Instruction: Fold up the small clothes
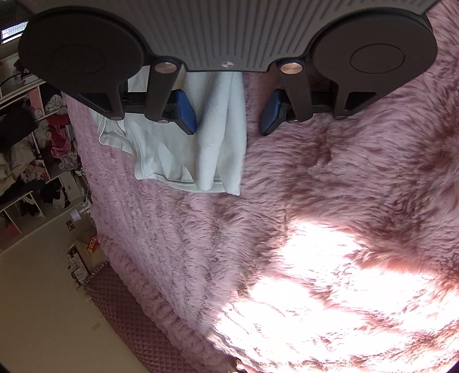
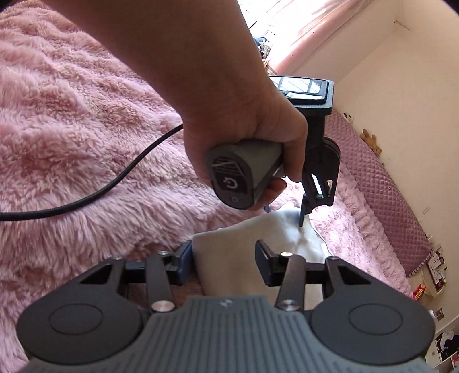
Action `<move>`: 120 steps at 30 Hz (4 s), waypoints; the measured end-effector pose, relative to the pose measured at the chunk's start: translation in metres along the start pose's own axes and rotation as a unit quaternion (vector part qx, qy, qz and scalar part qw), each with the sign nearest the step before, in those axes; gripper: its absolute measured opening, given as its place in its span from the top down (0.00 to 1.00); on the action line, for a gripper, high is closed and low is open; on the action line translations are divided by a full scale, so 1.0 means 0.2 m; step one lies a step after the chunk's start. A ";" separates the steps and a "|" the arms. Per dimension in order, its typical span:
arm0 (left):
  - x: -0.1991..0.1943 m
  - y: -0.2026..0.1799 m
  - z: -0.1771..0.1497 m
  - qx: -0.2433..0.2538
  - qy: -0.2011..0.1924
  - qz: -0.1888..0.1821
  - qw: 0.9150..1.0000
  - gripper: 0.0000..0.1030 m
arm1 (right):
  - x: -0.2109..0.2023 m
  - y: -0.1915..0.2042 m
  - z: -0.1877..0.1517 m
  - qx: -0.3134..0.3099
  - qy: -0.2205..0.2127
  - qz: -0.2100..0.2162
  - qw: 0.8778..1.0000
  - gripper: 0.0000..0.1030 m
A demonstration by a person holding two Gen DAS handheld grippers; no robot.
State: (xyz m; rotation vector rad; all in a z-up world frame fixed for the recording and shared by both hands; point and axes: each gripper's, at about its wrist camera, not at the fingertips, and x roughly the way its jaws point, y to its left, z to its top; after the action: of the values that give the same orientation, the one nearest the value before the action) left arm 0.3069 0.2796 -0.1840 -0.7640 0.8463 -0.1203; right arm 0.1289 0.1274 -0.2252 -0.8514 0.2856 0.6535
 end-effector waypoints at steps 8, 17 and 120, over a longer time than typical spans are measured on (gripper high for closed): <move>0.10 -0.05 0.11 0.009 0.006 0.013 1.000 0.42 | 0.06 -0.10 0.04 0.063 0.021 0.015 0.998 0.60; 0.12 -0.05 0.12 0.000 0.006 0.006 1.000 0.42 | 0.12 -0.12 0.06 0.078 0.019 0.013 0.997 0.57; 0.79 -1.91 -0.59 0.244 0.069 0.065 0.965 0.93 | -0.78 -1.35 -1.26 0.464 0.026 -0.215 0.859 1.00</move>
State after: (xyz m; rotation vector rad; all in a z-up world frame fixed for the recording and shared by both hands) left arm 0.4043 -0.1276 -0.0836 -0.2373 0.9477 -0.2566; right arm 0.1859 -0.2618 -0.1468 0.0194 0.3944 0.0211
